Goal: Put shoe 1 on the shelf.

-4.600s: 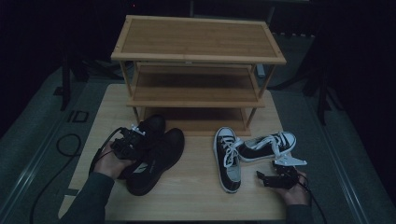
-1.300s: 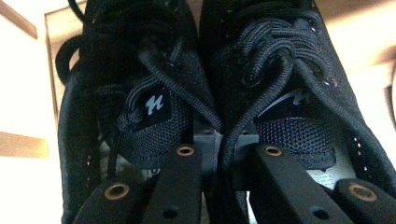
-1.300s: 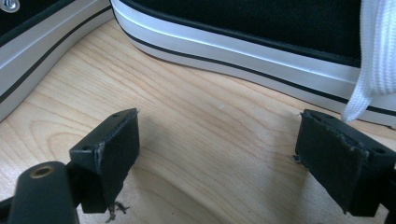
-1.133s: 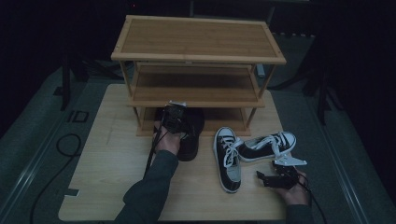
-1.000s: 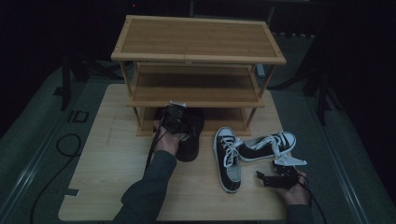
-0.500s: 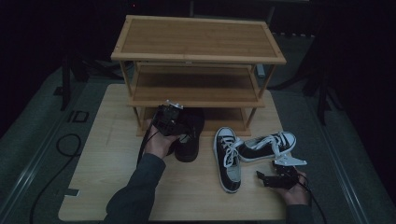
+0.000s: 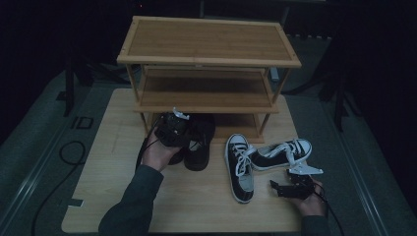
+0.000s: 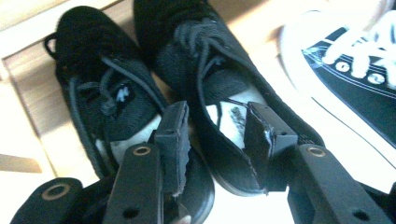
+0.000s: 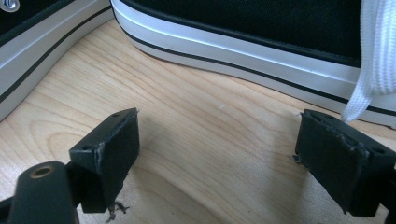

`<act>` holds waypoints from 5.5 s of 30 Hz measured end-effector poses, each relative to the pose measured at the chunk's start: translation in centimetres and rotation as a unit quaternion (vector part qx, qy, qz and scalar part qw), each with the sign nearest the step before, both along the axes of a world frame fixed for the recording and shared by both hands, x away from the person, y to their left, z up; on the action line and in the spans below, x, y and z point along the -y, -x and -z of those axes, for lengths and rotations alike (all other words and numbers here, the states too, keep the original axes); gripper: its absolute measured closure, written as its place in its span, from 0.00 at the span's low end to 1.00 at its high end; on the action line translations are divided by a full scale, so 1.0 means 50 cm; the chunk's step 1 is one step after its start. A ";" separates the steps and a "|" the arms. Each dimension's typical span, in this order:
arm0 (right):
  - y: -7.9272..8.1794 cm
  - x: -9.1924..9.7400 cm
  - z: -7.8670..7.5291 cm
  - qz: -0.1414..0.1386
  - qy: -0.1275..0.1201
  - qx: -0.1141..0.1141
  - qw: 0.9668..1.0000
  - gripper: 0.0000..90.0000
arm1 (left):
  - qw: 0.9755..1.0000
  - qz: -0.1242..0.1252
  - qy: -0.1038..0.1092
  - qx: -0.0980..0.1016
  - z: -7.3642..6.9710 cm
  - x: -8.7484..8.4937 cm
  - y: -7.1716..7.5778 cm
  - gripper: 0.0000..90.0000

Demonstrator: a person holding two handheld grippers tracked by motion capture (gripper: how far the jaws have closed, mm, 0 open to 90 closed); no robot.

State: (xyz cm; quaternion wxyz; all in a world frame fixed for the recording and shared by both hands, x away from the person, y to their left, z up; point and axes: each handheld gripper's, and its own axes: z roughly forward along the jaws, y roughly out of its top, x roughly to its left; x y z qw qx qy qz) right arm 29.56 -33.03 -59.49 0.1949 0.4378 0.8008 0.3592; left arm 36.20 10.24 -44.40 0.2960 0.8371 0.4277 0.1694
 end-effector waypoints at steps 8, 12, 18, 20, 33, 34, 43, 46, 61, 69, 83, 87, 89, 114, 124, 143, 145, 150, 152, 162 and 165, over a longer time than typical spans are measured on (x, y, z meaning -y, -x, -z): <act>0.000 0.000 0.000 0.000 0.000 0.000 1.000 0.15 | 0.999 0.047 0.020 -0.003 0.000 -0.023 0.030 0.75; 0.000 0.000 0.000 0.000 0.000 0.000 1.000 0.15 | 0.998 0.062 0.015 -0.003 0.007 -0.031 0.044 0.77; 0.000 0.000 0.000 0.000 0.000 0.000 1.000 0.15 | 0.997 0.076 0.013 -0.005 0.030 -0.039 0.065 0.76; 0.000 0.000 0.000 0.000 0.000 0.001 1.000 0.15 | 0.997 0.081 0.010 -0.011 0.040 -0.039 0.068 0.75; 0.000 0.000 0.000 0.001 0.000 0.000 1.000 0.15 | 0.994 0.103 0.003 -0.039 0.109 -0.022 0.075 0.74; 0.000 0.000 0.000 0.000 0.000 0.000 1.000 0.15 | 0.993 0.106 0.003 -0.043 0.114 -0.020 0.075 0.74; 0.000 0.000 0.000 -0.001 0.001 0.000 1.000 0.14 | 0.991 0.122 -0.015 -0.059 0.159 0.000 0.076 0.74; 0.000 0.000 0.000 -0.001 0.001 0.000 1.000 0.14 | 0.990 0.126 -0.020 -0.061 0.167 0.006 0.076 0.75; 0.000 -0.001 0.000 -0.002 0.001 -0.001 1.000 0.14 | 0.984 0.152 -0.073 -0.062 0.214 0.052 0.073 0.90; 0.000 -0.001 0.000 -0.002 0.001 -0.001 1.000 0.14 | 0.983 0.152 -0.088 -0.057 0.218 0.055 0.076 0.98; 0.000 -0.001 0.000 -0.002 0.001 -0.001 1.000 0.14 | 0.979 0.168 -0.101 -0.057 0.218 0.062 0.083 1.00; 0.000 -0.001 0.000 -0.002 0.001 -0.001 1.000 0.14 | 0.978 0.169 -0.110 -0.051 0.219 0.061 0.087 1.00; 0.000 -0.001 0.000 -0.002 0.001 -0.001 1.000 0.14 | 0.978 0.167 -0.120 -0.045 0.220 0.061 0.087 1.00; 0.000 -0.001 0.000 -0.002 0.001 -0.001 1.000 0.14 | 0.976 0.152 -0.154 0.012 0.203 0.083 0.068 1.00; 0.000 -0.001 0.000 -0.002 0.001 -0.001 1.000 0.14 | 0.967 0.172 -0.186 0.006 0.221 0.094 0.073 1.00; -0.001 -0.001 0.000 -0.003 0.001 -0.001 1.000 0.14 | 0.969 0.134 -0.208 0.010 0.213 0.115 0.024 1.00; -0.001 -0.001 0.000 -0.003 0.001 -0.001 1.000 0.14 | 0.969 0.132 -0.211 0.010 0.213 0.119 0.014 1.00; -0.001 -0.001 0.000 -0.003 0.001 -0.001 1.000 0.14 | 0.969 0.117 -0.217 0.010 0.212 0.137 -0.012 1.00; -0.001 -0.001 0.000 -0.003 0.001 -0.001 1.000 0.14 | 0.970 0.110 -0.215 0.007 0.213 0.141 -0.020 1.00; -0.001 -0.001 0.000 -0.004 0.000 -0.001 1.000 0.14 | 0.974 0.075 -0.215 0.007 0.218 0.155 -0.062 1.00; -0.001 -0.001 0.000 -0.004 0.000 0.000 1.000 0.14 | 0.974 0.074 -0.213 0.007 0.219 0.154 -0.069 1.00</act>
